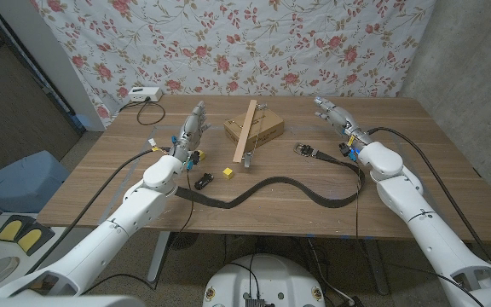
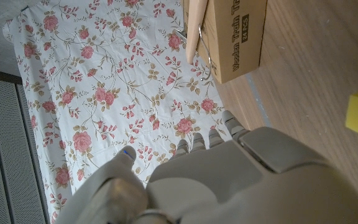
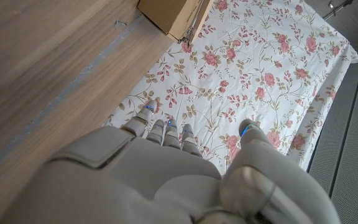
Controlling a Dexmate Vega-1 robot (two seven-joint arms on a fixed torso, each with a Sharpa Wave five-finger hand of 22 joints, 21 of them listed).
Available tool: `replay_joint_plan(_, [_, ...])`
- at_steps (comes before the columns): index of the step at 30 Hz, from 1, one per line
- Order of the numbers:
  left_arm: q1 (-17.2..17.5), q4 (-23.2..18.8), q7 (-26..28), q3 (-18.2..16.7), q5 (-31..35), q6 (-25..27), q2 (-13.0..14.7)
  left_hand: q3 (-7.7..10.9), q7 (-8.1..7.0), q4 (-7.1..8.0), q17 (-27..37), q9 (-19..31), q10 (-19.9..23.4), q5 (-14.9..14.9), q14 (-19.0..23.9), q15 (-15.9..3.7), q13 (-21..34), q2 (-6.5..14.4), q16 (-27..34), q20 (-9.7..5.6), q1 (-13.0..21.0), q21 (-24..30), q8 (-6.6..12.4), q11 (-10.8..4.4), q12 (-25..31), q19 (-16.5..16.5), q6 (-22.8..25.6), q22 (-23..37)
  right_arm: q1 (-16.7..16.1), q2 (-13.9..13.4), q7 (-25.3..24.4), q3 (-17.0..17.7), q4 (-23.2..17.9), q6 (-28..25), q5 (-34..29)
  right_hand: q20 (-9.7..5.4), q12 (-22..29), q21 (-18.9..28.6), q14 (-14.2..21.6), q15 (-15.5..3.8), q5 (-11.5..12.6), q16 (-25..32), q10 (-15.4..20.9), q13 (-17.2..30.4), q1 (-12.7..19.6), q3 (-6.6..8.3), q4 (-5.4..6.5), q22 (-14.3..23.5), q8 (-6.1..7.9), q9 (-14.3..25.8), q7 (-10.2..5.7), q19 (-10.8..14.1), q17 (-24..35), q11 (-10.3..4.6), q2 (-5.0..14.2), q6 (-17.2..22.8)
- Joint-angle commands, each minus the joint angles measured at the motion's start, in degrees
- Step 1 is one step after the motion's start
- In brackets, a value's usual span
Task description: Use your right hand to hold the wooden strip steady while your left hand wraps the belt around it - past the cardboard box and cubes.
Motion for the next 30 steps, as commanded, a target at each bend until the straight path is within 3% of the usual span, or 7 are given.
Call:
replay_joint_plan(1, [-0.21, 0.91, -0.78, -0.09, -0.48, -0.41, -0.03, -0.02, -0.26, -0.3, 0.24, 0.31, -6.73, 0.42, -5.6, 0.64, 0.15, -0.04, -0.07, 0.34, 0.59, -0.21, -0.05, 0.29, -0.08, -1.51, -7.55, -0.05, -0.42, -1.7, -3.4, -2.19, -4.32, 0.73, -7.96, -0.04, 0.62, -0.14, 1.06, 0.09, -0.49, 0.51, 1.25, 0.11, 2.51, 1.05, -1.69, 0.27, 0.26, 0.07, -0.51, 1.36, 0.1, -0.01, 0.69, 1.14])
replay_joint_plan(9, [-0.18, 1.27, -1.25, -0.26, -0.68, -0.75, 0.05, -0.02, -0.32, -0.37, 0.26, 0.32, -6.64, 0.4, -5.54, 0.64, 0.17, -0.01, -0.17, 0.39, 0.72, -0.41, -0.13, 0.27, -0.17, -1.45, -7.53, -0.03, -0.3, -3.24, -4.06, -3.96, -8.29, -0.9, -13.66, 0.1, 0.86, 0.09, 3.72, -0.23, -1.53, 0.94, 3.03, 0.13, 4.56, 1.83, -3.4, 0.29, 0.25, 0.09, -0.87, 3.42, 0.06, -0.58, 0.89, 2.34])
replay_joint_plan(30, [0.24, 0.68, -1.44, -0.75, -1.05, -0.7, 0.52, -0.07, -0.29, -0.39, 0.31, 0.34, -6.57, 0.38, -5.45, 0.65, 0.2, 0.1, -0.35, 0.4, 0.85, -0.8, -0.2, 0.22, -0.39, -1.24, -7.28, 0.01, 3.33, -5.39, -1.16, -8.5, -12.14, -1.59, -25.36, 0.22, 0.79, 0.06, 5.43, -0.69, -2.61, 0.95, 4.1, 0.15, 6.57, 2.75, -4.78, 0.32, 0.21, 0.12, -1.69, 4.82, 0.04, -1.34, 1.45, 3.46])
